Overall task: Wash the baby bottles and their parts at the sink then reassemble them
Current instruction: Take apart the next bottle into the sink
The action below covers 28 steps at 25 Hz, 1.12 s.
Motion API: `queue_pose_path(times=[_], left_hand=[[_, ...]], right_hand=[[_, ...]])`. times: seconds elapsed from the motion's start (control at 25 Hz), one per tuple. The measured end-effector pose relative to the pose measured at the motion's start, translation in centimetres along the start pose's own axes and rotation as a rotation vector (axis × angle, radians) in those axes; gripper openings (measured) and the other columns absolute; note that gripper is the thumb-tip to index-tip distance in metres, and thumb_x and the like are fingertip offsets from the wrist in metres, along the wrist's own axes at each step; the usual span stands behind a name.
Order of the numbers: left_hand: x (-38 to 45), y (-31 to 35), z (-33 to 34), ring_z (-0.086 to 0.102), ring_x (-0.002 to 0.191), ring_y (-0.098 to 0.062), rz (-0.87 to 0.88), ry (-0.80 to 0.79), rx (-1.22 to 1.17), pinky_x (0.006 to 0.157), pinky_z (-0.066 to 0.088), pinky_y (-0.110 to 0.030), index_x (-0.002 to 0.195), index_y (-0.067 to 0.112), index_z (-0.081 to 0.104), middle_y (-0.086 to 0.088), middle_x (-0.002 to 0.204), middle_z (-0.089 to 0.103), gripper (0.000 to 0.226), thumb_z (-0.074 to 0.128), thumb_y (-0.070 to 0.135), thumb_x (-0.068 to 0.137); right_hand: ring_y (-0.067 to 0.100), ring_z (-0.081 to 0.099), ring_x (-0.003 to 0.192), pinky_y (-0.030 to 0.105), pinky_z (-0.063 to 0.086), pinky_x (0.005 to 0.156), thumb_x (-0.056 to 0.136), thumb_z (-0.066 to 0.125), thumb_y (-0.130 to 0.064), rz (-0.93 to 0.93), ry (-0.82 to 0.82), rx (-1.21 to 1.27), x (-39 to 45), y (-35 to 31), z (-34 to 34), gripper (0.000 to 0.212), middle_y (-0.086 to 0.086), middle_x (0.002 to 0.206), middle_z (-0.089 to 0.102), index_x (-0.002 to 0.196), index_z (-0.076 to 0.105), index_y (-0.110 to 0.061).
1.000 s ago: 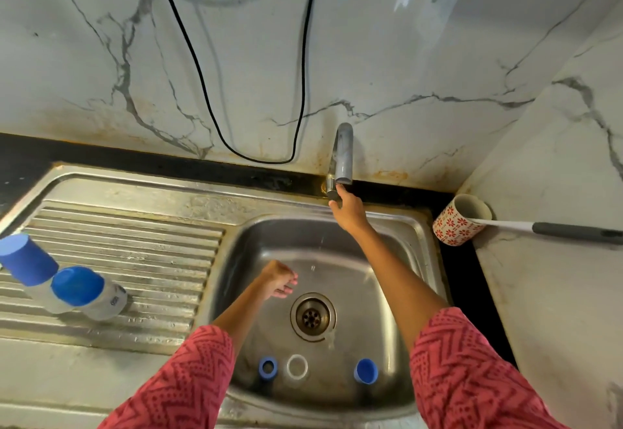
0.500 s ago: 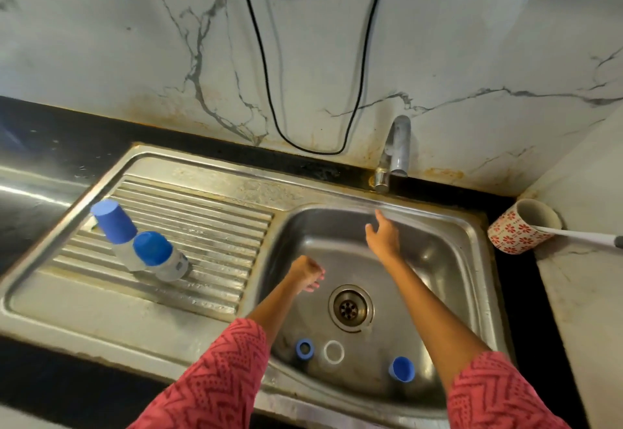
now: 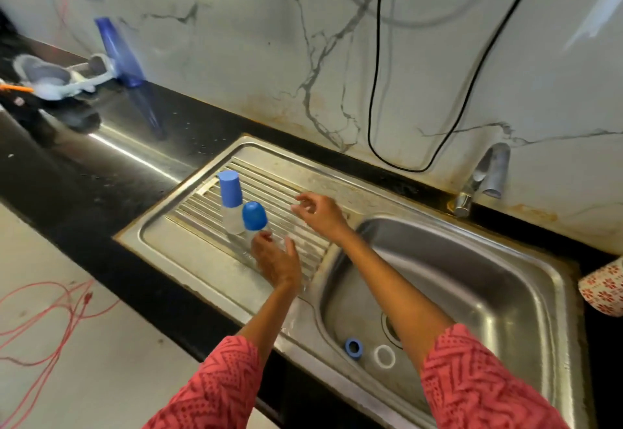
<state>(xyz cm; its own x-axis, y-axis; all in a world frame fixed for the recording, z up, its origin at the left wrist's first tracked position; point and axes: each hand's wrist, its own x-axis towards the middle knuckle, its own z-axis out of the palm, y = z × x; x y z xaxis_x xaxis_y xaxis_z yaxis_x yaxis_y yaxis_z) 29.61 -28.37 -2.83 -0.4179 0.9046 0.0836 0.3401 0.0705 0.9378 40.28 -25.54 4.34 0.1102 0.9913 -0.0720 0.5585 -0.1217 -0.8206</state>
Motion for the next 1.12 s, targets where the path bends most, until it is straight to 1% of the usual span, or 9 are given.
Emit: queue_pose_path(times=[0.12,0.24,0.4,0.56,0.76,0.88,1.0,1.08,1.12], left_hand=[[2.7,-1.1,-1.2,0.045,0.120,-0.029,-0.121,0.034,0.068,0.101,0.040,-0.045,0.131,0.009,0.037,-0.013,0.130,0.045,0.068,0.074,0.023,0.076],[4.7,-1.1,-1.3,0.036,0.129,-0.031,-0.110,-0.080,0.165,0.106,0.034,-0.047,0.140,0.009,0.032,-0.013,0.140,0.039,0.077,0.073,0.028,0.077],[4.7,-0.7,-0.9,0.045,0.112,-0.023,-0.048,-0.131,0.137,0.103,0.039,-0.041,0.130,0.006,0.044,-0.014,0.126,0.051,0.057,0.070,0.021,0.082],[1.6,1.0,1.4,0.050,0.110,-0.029,0.205,-0.312,0.120,0.093,0.044,-0.036,0.123,0.005,0.052,-0.013,0.117,0.057,0.062,0.080,0.021,0.070],[-4.0,6.3,5.5,0.059,0.103,-0.021,0.380,-0.551,0.372,0.083,0.050,-0.036,0.114,0.021,0.056,0.000,0.108,0.062,0.061,0.074,0.054,0.066],[-8.0,9.9,7.1,0.065,0.092,-0.019,0.539,-0.809,0.437,0.081,0.053,-0.033,0.104,0.018,0.064,0.001,0.096,0.068,0.050,0.071,0.053,0.069],[-10.4,11.5,8.2,0.064,0.094,-0.018,0.360,-1.293,0.364,0.086,0.052,-0.033,0.103,0.013,0.064,-0.001,0.099,0.067,0.053,0.079,0.046,0.064],[-10.2,11.8,8.5,0.065,0.094,-0.016,0.257,-1.576,0.372,0.090,0.053,-0.035,0.104,0.017,0.065,-0.004,0.104,0.068,0.065,0.081,0.051,0.051],[-10.1,11.9,8.6,0.065,0.094,-0.015,0.312,-1.613,0.456,0.090,0.053,-0.036,0.105,0.019,0.064,-0.004,0.104,0.067,0.070,0.080,0.055,0.047]], right_hand=[[0.022,0.056,0.115,0.035,0.047,0.095,0.088,0.063,-0.037,-0.144,-0.191,-0.212,0.9,-4.1,3.7,0.056,0.008,0.129,0.057,0.136,0.045,-0.014],[0.025,0.059,0.109,0.032,0.046,0.089,0.086,0.066,-0.035,-0.174,-0.198,-0.291,1.5,-4.9,5.5,0.056,0.010,0.125,0.058,0.130,0.042,-0.012],[0.026,0.061,0.098,0.032,0.049,0.081,0.080,0.073,-0.034,-0.127,-0.100,-0.286,1.0,-3.9,4.3,0.054,0.012,0.114,0.060,0.118,0.044,-0.009],[0.023,0.059,0.092,0.034,0.050,0.080,0.077,0.073,-0.045,-0.061,-0.005,-0.353,-0.9,-1.7,-1.0,0.053,0.011,0.107,0.062,0.110,0.055,-0.008],[0.020,0.055,0.078,0.025,0.039,0.060,0.081,0.065,-0.049,0.241,0.240,-0.365,-5.0,1.2,-9.7,0.046,0.008,0.087,0.059,0.096,0.062,-0.005],[0.021,0.056,0.068,0.028,0.041,0.062,0.077,0.059,-0.065,0.441,0.330,-0.582,-9.1,2.5,-14.4,0.053,0.004,0.073,0.057,0.078,0.057,-0.011],[0.017,0.058,0.055,0.026,0.044,0.058,0.077,0.064,-0.057,0.486,0.268,-0.511,-13.0,3.7,-17.8,0.045,0.001,0.057,0.058,0.065,0.050,-0.016],[0.018,0.062,0.068,0.024,0.048,0.062,0.079,0.071,-0.042,0.399,0.144,-0.309,-15.3,4.6,-19.3,0.031,0.004,0.075,0.063,0.079,0.059,-0.014],[0.019,0.062,0.080,0.024,0.050,0.069,0.081,0.071,-0.030,0.364,0.068,-0.214,-16.4,4.8,-20.1,0.021,0.004,0.090,0.063,0.092,0.061,-0.015]])
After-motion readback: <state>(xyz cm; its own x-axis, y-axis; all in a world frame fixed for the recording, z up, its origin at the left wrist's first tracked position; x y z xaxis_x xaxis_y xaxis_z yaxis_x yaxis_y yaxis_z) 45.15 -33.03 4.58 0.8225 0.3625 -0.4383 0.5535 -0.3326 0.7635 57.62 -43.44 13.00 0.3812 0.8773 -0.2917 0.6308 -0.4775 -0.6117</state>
